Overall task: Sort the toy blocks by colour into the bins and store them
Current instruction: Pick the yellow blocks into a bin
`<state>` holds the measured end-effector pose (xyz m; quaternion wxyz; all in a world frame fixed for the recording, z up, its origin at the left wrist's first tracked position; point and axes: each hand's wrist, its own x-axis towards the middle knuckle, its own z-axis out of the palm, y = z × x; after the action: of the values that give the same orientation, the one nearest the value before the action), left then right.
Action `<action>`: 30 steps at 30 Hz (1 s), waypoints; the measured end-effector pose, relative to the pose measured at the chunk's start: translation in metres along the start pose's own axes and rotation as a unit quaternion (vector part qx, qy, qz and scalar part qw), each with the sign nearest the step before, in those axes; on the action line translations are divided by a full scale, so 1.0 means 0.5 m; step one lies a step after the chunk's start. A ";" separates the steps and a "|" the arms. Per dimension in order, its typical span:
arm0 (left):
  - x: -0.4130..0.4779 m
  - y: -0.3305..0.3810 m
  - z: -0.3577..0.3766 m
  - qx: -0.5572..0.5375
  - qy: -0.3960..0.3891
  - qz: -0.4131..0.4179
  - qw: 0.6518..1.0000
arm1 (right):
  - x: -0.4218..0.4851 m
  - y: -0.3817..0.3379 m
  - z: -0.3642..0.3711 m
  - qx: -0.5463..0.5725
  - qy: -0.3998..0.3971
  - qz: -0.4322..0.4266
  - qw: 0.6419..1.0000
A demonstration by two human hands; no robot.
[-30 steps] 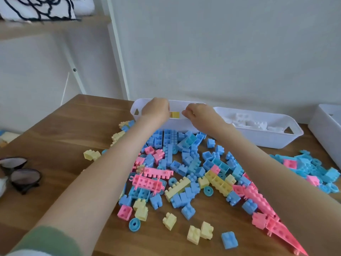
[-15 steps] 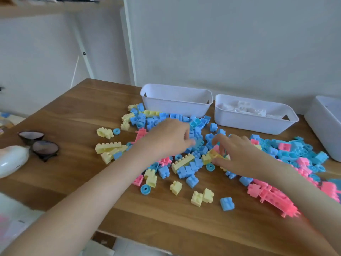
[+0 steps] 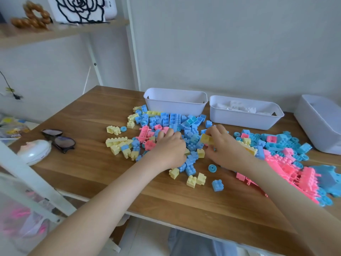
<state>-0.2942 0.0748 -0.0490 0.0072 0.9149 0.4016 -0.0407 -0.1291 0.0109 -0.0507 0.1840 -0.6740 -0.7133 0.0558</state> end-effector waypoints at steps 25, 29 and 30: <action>0.194 -0.121 -0.097 -0.065 0.317 -0.076 0.943 | 0.283 0.038 -0.098 0.025 0.071 0.065 0.995; 0.276 -0.163 -0.081 -0.092 0.278 -0.128 0.948 | 0.384 0.061 -0.041 0.001 0.017 0.076 0.997; 0.291 -0.170 -0.072 -0.115 0.263 -0.137 0.948 | 0.398 0.069 -0.022 0.003 -0.002 0.078 0.997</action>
<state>-0.2562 0.2406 -0.0233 0.0004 0.8222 0.5126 0.2475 -0.0976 0.2074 -0.0146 0.1801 -0.7266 -0.6590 0.0732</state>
